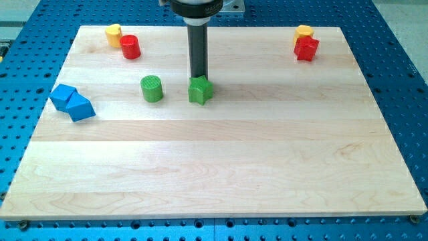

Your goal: Push the green circle into the green star

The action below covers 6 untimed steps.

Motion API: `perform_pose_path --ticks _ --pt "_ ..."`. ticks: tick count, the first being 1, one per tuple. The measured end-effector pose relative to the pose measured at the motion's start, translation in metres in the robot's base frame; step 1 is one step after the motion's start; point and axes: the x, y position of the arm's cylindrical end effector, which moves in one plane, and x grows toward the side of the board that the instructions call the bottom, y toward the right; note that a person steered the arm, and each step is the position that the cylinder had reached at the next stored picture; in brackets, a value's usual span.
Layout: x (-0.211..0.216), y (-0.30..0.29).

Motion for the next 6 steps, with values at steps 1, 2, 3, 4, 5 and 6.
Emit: perform_pose_path --ticks 1,2,3,4,5,6 --pt "-0.014 -0.059" --pt "-0.010 -0.114" --pt "0.029 -0.129" --pt "0.059 -0.103" --pt "0.061 -0.064" --pt "0.054 -0.047"
